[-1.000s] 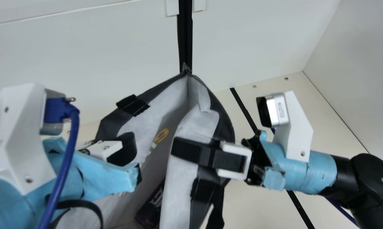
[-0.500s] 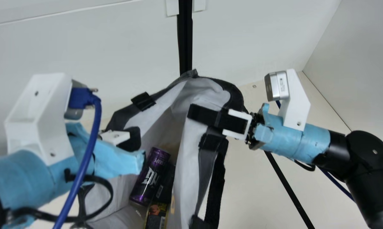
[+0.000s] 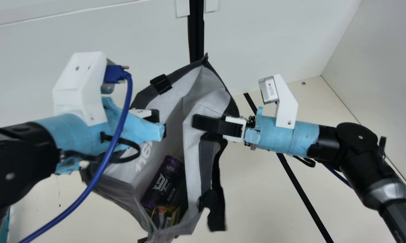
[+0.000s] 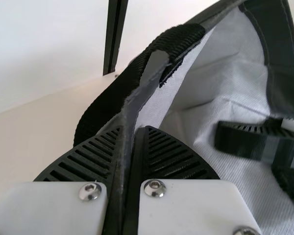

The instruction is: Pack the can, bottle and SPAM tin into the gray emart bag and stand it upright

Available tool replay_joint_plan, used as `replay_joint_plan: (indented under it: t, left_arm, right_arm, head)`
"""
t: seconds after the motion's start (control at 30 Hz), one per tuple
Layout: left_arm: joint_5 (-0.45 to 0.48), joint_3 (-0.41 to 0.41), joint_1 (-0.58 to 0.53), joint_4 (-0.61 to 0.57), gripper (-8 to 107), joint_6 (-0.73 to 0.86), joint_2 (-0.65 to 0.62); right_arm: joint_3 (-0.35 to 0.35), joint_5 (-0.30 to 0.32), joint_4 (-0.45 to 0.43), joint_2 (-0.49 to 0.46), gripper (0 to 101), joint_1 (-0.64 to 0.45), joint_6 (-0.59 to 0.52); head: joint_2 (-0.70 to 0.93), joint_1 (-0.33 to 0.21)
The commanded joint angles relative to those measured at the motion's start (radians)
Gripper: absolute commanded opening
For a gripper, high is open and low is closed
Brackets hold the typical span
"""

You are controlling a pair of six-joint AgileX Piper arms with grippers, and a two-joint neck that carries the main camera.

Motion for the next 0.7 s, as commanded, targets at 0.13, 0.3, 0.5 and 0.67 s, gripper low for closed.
replay_joint_plan:
  t: [0.13,0.3,0.5,0.67]
  left_arm:
    - [-0.072,0.010,0.029,-0.046,-8,0.047,0.071]
    - [-0.122,0.020,0.046,-0.079,-8,0.074,0.124]
    - [-0.181,0.019,0.060,-0.109,-8,0.099,0.182]
    - [-0.210,0.006,0.067,-0.126,-8,0.106,0.219]
  right_arm:
    - [-0.016,0.005,-0.037,0.065,0,-0.006,-0.073]
    - [-0.033,0.005,-0.066,0.123,0,-0.024,-0.114]
    - [-0.063,0.005,-0.086,0.191,0,-0.048,-0.142]
    - [-0.079,0.005,-0.094,0.220,0,-0.063,-0.149]
  head:
    - [-0.001,-0.023]
    - [-0.001,-0.023]
    - [-0.001,-0.023]
    - [-0.001,-0.023]
